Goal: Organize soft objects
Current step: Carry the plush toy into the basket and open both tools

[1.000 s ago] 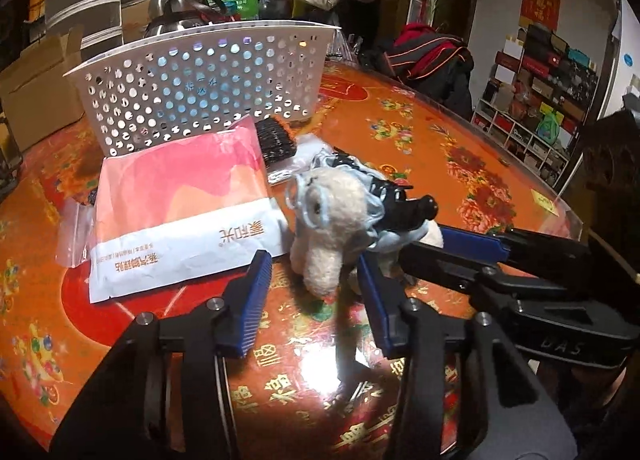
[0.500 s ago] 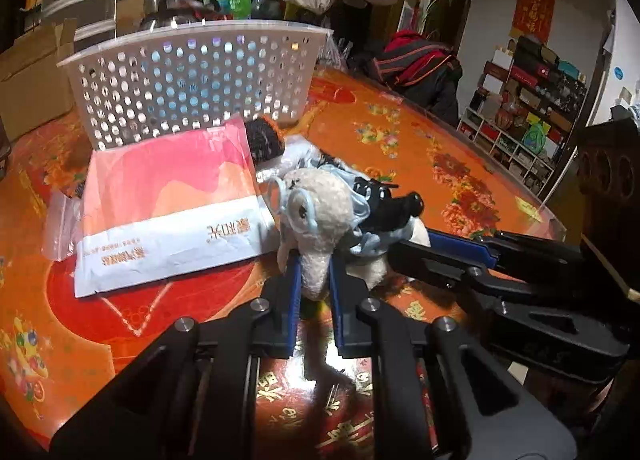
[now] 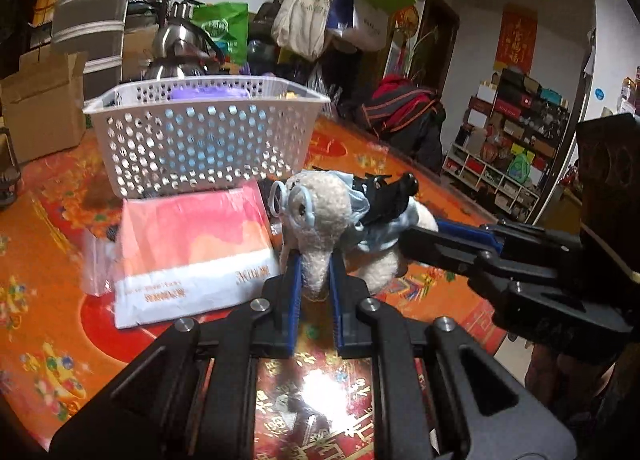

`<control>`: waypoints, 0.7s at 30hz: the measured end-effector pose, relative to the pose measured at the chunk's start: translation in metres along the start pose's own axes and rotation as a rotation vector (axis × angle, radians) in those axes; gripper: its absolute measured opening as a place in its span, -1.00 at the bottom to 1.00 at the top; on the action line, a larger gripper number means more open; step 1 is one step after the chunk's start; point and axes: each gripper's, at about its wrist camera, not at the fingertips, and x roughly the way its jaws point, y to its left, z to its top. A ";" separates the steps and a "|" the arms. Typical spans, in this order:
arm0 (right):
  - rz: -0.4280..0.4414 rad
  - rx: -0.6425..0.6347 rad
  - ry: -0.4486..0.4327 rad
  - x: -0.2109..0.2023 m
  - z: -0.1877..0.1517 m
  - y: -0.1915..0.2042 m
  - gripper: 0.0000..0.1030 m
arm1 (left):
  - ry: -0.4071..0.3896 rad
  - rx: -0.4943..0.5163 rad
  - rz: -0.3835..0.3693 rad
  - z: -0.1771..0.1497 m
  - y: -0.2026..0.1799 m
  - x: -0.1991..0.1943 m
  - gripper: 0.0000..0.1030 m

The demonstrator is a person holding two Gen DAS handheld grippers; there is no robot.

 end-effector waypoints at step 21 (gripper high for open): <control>0.029 -0.212 -0.086 0.031 0.132 0.045 -0.66 | -0.152 -0.028 0.088 0.111 0.061 -0.052 -0.77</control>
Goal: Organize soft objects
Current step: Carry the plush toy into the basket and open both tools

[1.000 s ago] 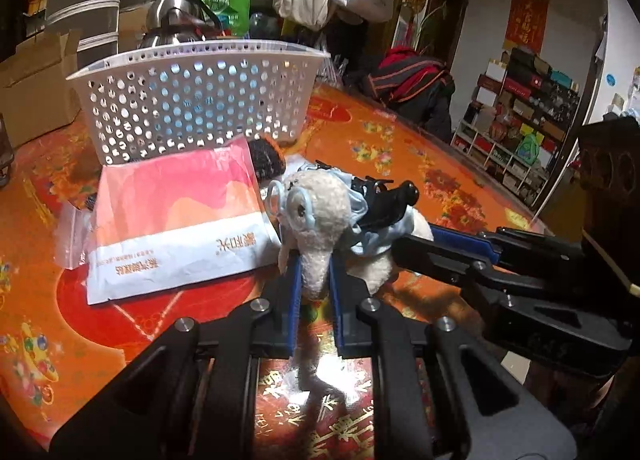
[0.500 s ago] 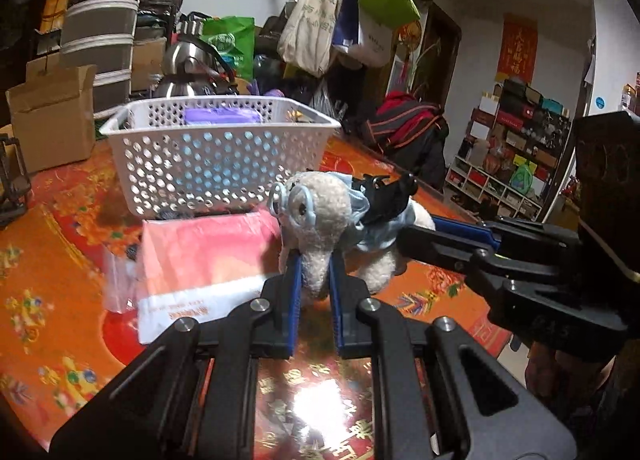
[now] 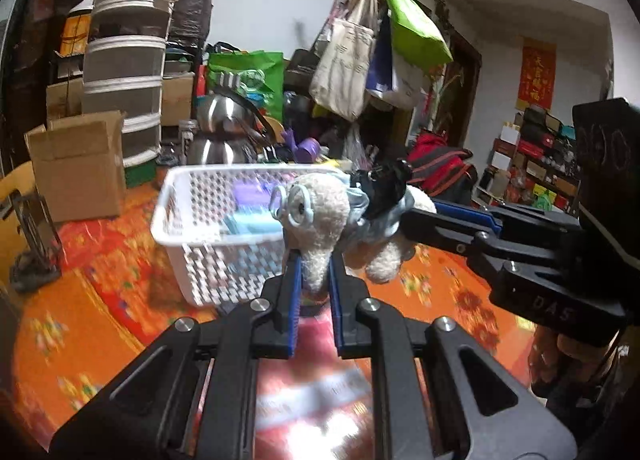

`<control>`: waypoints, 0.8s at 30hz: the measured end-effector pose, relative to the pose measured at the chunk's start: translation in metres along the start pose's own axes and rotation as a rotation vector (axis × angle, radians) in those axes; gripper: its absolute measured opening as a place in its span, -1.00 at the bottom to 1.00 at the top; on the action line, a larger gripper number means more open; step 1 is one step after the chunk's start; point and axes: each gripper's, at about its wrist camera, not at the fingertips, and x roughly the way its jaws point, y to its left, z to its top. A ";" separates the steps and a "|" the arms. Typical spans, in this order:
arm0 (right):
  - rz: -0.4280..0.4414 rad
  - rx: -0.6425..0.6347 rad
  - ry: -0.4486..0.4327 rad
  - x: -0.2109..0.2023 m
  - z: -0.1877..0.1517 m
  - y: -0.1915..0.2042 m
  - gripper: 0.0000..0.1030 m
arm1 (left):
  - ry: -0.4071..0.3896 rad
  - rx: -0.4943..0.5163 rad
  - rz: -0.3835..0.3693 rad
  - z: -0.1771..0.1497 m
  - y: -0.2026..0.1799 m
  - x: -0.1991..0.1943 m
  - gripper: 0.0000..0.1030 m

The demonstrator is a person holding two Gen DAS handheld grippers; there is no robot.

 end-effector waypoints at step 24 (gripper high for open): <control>-0.010 -0.100 0.108 0.203 0.079 -0.017 -0.66 | 0.160 -0.089 0.221 0.109 0.130 0.160 -0.77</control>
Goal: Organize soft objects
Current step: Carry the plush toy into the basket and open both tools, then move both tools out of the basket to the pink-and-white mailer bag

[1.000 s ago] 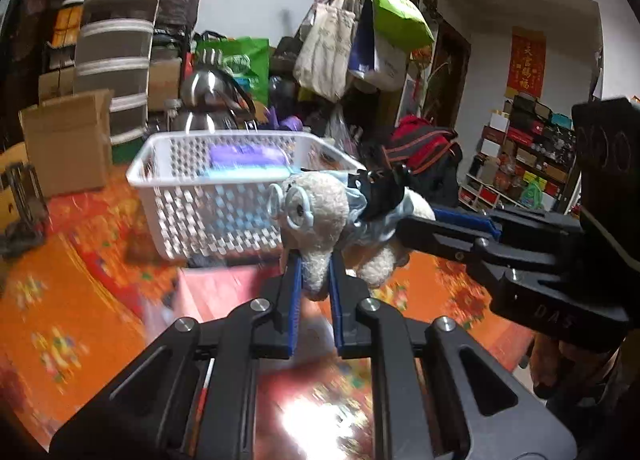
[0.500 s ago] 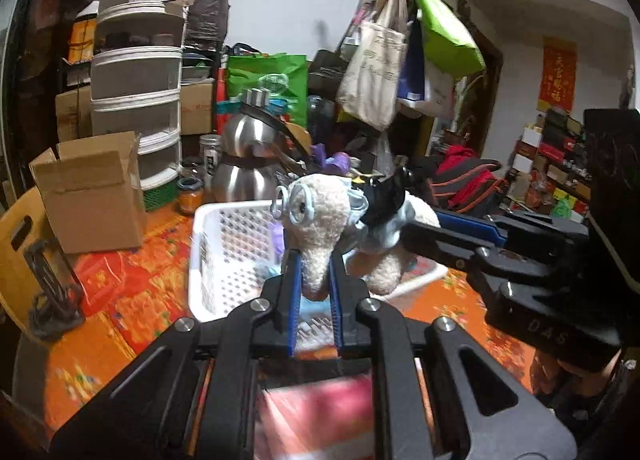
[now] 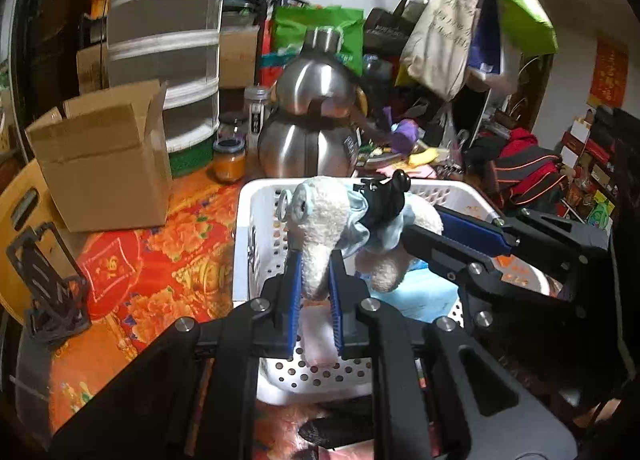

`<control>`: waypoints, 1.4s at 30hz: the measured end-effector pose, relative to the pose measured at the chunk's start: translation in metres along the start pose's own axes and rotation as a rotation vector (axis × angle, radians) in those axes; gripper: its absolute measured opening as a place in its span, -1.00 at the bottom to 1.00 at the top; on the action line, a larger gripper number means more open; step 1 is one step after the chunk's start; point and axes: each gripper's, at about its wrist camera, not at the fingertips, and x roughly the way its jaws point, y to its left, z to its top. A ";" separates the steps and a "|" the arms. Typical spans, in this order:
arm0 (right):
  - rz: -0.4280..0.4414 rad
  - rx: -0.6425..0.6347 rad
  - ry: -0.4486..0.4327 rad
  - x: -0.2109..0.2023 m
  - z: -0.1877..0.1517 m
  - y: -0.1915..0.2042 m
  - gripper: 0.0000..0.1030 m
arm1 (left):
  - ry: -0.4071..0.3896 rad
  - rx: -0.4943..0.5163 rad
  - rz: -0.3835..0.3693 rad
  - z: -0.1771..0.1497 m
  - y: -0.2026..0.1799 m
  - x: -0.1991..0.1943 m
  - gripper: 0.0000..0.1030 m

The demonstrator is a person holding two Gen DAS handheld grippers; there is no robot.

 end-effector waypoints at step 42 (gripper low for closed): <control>-0.021 0.312 0.075 -0.029 -0.057 -0.070 0.58 | 0.002 -0.019 0.066 -0.038 0.002 -0.008 0.74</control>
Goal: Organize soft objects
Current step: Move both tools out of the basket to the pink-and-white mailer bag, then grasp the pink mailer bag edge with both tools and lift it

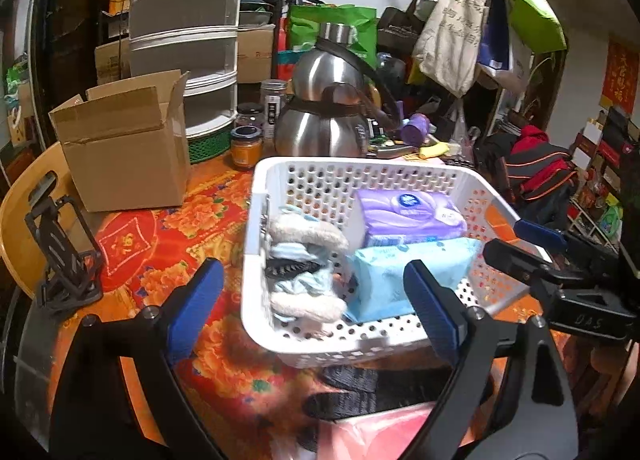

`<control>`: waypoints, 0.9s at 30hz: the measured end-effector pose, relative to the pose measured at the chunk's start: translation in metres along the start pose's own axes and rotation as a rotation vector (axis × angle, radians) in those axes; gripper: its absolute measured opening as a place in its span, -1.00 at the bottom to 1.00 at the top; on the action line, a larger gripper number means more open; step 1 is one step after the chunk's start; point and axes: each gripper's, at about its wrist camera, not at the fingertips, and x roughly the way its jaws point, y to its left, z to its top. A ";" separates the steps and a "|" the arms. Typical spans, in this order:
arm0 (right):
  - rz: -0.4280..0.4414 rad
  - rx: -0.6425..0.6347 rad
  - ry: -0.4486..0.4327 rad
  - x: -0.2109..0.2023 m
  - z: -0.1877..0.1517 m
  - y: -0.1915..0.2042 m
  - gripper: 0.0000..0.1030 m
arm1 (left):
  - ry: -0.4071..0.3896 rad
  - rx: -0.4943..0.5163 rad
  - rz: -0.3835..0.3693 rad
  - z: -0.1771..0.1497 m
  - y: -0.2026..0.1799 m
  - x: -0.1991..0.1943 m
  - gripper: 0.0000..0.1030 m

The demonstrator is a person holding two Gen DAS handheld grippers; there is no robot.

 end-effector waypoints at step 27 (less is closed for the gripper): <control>0.115 0.074 0.156 -0.082 -0.195 0.021 0.44 | 0.285 -0.031 -0.097 -0.198 -0.010 -0.059 0.55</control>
